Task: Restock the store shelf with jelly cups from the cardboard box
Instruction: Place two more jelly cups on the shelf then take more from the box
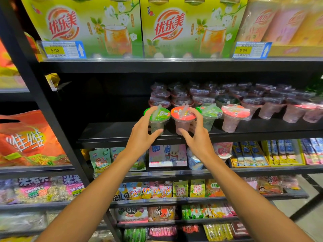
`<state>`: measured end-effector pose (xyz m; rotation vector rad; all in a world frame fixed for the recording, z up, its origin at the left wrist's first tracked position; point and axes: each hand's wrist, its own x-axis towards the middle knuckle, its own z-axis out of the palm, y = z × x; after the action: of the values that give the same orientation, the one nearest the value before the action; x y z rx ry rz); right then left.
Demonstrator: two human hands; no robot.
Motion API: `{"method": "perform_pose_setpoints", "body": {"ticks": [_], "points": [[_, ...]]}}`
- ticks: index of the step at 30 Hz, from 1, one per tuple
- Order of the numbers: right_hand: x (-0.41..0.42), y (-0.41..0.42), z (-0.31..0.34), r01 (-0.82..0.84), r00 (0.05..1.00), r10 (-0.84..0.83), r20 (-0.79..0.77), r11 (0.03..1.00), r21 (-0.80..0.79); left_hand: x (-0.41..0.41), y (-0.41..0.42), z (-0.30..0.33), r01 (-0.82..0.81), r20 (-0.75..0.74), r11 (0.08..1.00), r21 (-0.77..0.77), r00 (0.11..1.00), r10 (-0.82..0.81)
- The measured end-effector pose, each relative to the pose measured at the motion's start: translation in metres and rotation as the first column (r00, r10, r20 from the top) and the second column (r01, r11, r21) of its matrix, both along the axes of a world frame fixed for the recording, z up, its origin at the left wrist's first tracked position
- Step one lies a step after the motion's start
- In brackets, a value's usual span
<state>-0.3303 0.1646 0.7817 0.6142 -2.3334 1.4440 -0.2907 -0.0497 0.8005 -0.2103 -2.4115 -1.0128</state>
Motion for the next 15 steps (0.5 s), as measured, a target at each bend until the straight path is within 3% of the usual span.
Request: {"method": "perform_pose_setpoints", "body": {"ticks": [8,15], "points": [[0.010,0.003,-0.002,0.003,1.000,-0.003,0.010,1.000,0.030,0.010,-0.001,0.002,0.042,0.070,0.998,0.042,0.997,-0.045],[0.057,0.028,-0.021,0.108,0.993,-0.108,-0.045,0.994,-0.011,0.046,-0.031,0.000,-0.101,0.025,0.975,-0.197,0.994,0.108]]}}
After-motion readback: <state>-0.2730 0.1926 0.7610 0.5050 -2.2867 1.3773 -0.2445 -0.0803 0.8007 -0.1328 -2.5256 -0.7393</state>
